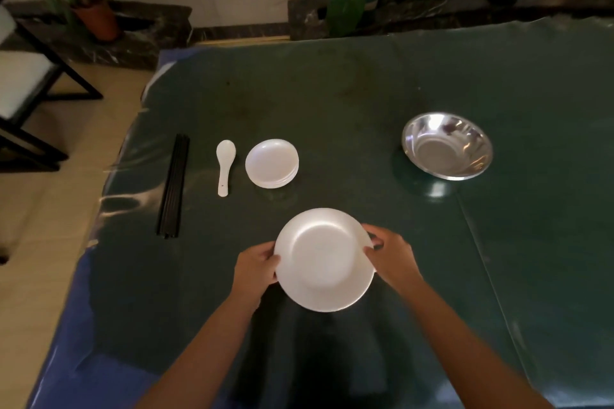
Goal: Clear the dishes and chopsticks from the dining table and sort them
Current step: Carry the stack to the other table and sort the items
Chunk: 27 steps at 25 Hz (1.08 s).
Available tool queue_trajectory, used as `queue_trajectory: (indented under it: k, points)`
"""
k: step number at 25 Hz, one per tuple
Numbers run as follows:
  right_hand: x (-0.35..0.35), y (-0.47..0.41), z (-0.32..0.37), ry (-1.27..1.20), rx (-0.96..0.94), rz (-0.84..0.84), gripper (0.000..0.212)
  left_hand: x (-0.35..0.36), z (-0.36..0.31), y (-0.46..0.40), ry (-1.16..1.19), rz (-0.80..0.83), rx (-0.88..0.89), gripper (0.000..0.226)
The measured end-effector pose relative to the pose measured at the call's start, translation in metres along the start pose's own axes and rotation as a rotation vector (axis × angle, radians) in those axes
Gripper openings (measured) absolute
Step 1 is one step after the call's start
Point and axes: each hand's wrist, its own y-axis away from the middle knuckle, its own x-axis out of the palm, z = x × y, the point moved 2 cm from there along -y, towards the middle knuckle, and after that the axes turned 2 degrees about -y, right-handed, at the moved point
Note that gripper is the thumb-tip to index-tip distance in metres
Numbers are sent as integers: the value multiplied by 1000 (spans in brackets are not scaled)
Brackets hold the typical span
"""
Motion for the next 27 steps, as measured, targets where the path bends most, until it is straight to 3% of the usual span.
queue_trajectory:
  k: [4,6,10,19,21,23,25,27]
  points:
    - [-35,-77,5,20,-14,-64,44,38,-39,-53,42,37,-6,22]
    - [-46,-111,4,12,-14,-93,43,52,-58,-80,4,35,58,13]
    - [-53,-161,-1,-78,-4,-157,40,72,-84,-129,-57,-22,160,17]
    - [-49,-178,-19,-81,-65,-178,34,97,-68,-131,-61,-145,235,15]
    - [-50,-158,-26,-94,-95,-185,36,92,-58,-117,-124,-137,247,35]
    - [-49,-127,-33,97,-358,-308,45,85,-50,-96,-414,-205,586,52]
    - [-44,-105,-40,432,-711,-330,48,87,-46,-86,-801,-152,1008,52]
    - [-41,-103,-43,666,-904,-270,44,93,-50,-89,-1018,-34,1178,48]
